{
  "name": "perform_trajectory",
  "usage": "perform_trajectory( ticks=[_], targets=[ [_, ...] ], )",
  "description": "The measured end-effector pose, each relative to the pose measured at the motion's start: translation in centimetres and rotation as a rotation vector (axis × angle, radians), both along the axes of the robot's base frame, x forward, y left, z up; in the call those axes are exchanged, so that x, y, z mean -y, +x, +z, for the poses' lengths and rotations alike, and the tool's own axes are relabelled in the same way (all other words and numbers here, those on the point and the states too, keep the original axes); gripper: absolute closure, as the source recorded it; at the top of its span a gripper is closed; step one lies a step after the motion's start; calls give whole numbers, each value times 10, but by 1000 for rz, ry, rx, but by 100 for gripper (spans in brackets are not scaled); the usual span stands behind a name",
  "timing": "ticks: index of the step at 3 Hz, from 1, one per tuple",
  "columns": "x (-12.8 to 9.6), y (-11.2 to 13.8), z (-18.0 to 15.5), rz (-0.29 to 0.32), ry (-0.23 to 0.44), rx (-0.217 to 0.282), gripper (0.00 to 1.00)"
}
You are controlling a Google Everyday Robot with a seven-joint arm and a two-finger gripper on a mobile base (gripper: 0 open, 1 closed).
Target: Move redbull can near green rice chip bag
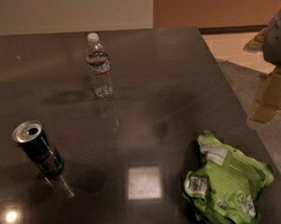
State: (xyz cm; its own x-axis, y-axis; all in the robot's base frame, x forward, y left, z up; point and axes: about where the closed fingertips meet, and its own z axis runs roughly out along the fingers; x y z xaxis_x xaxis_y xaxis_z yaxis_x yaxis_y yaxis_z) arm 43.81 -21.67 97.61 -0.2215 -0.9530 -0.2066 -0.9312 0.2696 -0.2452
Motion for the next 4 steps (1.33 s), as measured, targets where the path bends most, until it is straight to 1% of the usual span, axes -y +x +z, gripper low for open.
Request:
perform_trajectory(
  ticks=[1, 2, 3, 4],
  targets=[
    [-2, 1, 2, 3, 4, 7, 0],
    [-25, 10, 14, 33, 62, 45, 0],
    [-67, 23, 27, 92, 150, 82, 0],
    [-116, 33, 30, 165, 230, 87, 0]
  ],
)
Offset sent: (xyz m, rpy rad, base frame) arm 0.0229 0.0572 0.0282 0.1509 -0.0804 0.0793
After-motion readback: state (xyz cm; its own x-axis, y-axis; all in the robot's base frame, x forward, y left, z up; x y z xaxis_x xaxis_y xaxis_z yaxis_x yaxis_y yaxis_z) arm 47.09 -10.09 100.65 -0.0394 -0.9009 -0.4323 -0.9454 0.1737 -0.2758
